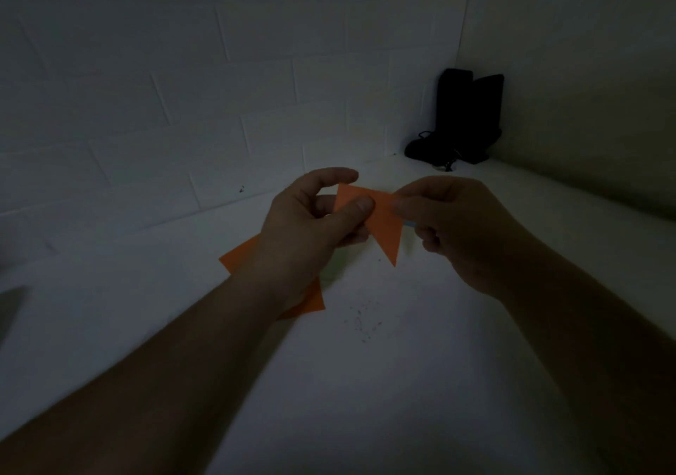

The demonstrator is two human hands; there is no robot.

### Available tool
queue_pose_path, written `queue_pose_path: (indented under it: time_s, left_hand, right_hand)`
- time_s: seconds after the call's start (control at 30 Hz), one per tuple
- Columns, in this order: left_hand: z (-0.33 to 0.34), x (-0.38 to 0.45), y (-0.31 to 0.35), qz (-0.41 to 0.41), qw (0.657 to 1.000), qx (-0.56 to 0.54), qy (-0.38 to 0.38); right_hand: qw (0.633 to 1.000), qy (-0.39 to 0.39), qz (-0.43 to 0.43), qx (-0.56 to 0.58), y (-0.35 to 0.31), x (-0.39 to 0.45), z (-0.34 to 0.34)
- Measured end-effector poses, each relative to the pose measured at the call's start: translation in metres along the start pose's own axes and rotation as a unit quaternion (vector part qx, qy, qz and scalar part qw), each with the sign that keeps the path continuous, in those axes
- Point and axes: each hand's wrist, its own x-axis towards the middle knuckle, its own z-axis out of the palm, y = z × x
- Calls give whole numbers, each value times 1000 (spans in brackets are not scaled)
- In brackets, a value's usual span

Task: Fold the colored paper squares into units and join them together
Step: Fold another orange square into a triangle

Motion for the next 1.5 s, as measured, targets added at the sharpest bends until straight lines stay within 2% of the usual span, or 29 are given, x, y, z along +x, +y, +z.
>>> queue_pose_path:
  time_s: [0.2, 0.63, 0.77, 0.9, 1.1, 1.37, 1.5]
  left_hand:
    - [0, 0, 2, -30, 999, -9, 14]
    - [1, 0, 0, -29, 999, 1, 32]
    - [2, -1, 0, -28, 1000, 9, 9]
    - [4, -4, 1, -34, 999, -1, -30]
    - [3, -5, 2, -50, 997, -36, -53]
    - [7, -6, 3, -58, 998, -32, -21]
    - [11, -6, 4, -73, 997, -39, -5]
  right_hand:
    - [1000, -10, -9, 28, 0, -1, 1]
    - [999, 11, -32, 30, -1, -1, 0]
    - [996, 5, -90, -22, -3, -6, 5]
    - [989, 4, -145, -19, -5, -9, 7]
    - [988, -28, -149, 29, -9, -10, 1]
    - [985, -34, -163, 54, -8, -9, 4]
    - [986, -23, -162, 27, -7, -9, 7]
